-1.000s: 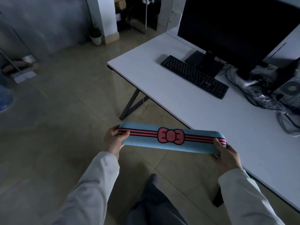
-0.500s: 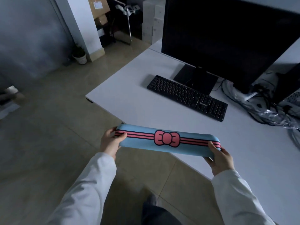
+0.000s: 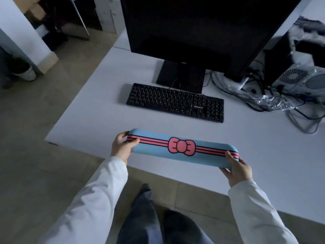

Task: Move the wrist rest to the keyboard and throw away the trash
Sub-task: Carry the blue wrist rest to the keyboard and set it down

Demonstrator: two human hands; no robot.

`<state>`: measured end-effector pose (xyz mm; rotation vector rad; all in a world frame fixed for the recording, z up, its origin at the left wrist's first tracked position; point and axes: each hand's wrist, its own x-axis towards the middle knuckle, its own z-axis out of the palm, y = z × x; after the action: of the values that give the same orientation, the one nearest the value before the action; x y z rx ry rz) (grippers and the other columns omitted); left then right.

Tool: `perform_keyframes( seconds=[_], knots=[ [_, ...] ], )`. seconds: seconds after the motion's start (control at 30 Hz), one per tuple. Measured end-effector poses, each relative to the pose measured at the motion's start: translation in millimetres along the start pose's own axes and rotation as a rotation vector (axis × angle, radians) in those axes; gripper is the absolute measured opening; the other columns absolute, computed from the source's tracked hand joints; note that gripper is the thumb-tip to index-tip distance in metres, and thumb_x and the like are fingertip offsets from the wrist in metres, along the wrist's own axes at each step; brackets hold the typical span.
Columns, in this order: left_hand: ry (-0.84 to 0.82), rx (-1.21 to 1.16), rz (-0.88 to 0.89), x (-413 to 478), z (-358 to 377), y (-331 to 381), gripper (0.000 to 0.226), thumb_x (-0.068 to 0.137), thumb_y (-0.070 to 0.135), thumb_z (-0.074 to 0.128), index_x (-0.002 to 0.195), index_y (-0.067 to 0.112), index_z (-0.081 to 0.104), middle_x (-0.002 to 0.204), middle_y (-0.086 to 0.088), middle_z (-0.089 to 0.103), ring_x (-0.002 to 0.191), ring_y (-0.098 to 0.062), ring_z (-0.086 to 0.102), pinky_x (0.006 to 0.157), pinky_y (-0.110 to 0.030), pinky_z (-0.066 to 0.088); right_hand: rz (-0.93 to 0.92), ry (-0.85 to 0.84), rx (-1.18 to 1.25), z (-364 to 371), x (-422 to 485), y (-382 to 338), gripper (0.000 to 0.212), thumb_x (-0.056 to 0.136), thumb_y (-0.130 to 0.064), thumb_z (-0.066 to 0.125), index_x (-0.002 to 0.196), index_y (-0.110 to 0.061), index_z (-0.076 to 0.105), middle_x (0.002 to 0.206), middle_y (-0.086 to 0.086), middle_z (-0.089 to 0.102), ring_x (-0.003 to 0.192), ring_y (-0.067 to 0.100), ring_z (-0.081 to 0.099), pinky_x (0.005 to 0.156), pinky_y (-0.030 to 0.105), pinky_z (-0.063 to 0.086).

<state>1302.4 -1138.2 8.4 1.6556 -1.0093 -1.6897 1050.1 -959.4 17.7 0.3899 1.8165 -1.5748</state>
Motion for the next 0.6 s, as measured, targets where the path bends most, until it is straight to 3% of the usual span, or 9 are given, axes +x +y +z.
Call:
perform_keyframes(
  seconds=[0.13,0.23,0.33,0.47,0.6],
  knots=[
    [-0.119,0.057,-0.017,35.9,10.1,23.5,0.038,0.077,0.003,0.067,0.107,0.019,0.052,0.112,-0.014,0.06,0.099,-0.029,0.058,0.093,-0.043,0.047,0.007,0.125,0.05,14.8,-6.4,3.2,0.033,0.083,-0.013,0.063,0.114,-0.004,0.055,0.111,0.012,0.048,0.103,0.024,0.05,0.089,0.042,0.048],
    [-0.181,0.133,-0.026,61.9,12.4,37.2,0.038,0.077,0.003,0.066,0.107,0.019,0.05,0.108,-0.012,0.059,0.096,-0.028,0.057,0.084,-0.039,0.047,0.019,0.191,0.074,26.9,-15.3,11.7,0.041,0.082,-0.014,0.064,0.119,0.0,0.053,0.112,0.013,0.048,0.103,0.024,0.051,0.085,0.04,0.048],
    [-0.248,0.245,-0.045,89.5,14.4,43.9,0.038,0.077,0.004,0.066,0.108,0.019,0.049,0.108,-0.012,0.058,0.096,-0.028,0.056,0.08,-0.036,0.047,0.054,0.265,0.1,37.3,-22.9,25.2,0.039,0.082,-0.013,0.063,0.118,0.0,0.053,0.109,0.013,0.048,0.102,0.024,0.05,0.086,0.04,0.048],
    [-0.325,0.426,-0.107,112.7,19.5,43.1,0.04,0.074,0.008,0.069,0.109,0.016,0.05,0.114,-0.015,0.061,0.105,-0.033,0.06,0.098,-0.048,0.048,0.133,0.365,0.111,40.6,-30.4,44.0,0.023,0.082,-0.013,0.064,0.103,-0.008,0.054,0.106,0.009,0.046,0.099,0.021,0.047,0.089,0.04,0.048],
    [-0.323,0.547,-0.088,124.8,26.7,39.1,0.046,0.073,0.008,0.07,0.115,0.009,0.051,0.109,-0.016,0.063,0.092,-0.028,0.06,0.088,-0.043,0.047,0.171,0.44,0.081,39.1,-36.9,56.8,0.034,0.08,-0.009,0.066,0.113,-0.001,0.058,0.107,0.008,0.047,0.098,0.02,0.046,0.091,0.04,0.047]
  ],
)
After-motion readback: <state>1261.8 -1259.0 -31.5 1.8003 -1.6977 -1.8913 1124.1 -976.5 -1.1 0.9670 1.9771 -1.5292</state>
